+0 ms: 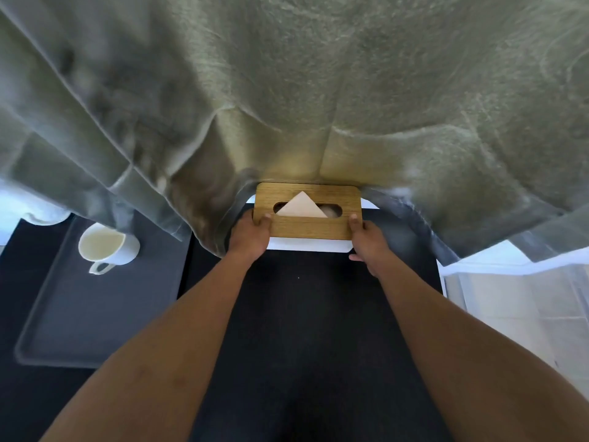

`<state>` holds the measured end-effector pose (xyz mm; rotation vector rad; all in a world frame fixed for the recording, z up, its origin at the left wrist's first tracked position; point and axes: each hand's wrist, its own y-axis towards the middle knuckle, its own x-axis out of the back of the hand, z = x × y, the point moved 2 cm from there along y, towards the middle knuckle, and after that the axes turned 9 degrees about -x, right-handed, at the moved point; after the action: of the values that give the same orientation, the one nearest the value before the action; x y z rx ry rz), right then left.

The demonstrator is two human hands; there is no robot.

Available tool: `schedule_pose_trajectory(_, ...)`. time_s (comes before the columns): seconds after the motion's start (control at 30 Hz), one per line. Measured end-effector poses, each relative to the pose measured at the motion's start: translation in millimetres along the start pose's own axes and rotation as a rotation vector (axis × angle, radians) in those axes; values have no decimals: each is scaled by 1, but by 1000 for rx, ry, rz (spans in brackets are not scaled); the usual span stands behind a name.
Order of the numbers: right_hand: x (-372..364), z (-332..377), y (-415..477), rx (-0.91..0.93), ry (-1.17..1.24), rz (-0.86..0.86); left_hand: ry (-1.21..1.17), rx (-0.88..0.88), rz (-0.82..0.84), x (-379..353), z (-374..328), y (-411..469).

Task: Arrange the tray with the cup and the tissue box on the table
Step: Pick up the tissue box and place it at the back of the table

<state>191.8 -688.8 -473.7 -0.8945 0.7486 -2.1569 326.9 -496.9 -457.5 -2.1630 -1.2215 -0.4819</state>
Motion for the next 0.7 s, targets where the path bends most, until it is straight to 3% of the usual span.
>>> schedule_pose_trajectory(0.33, 7, 3, -46, 33, -9, -69, 37, -4, -13, 19, -6, -31)
schedule_pose_trajectory(0.7, -20, -4, -119, 63, -17, -2, -74, -108, -4, 57, -4, -74)
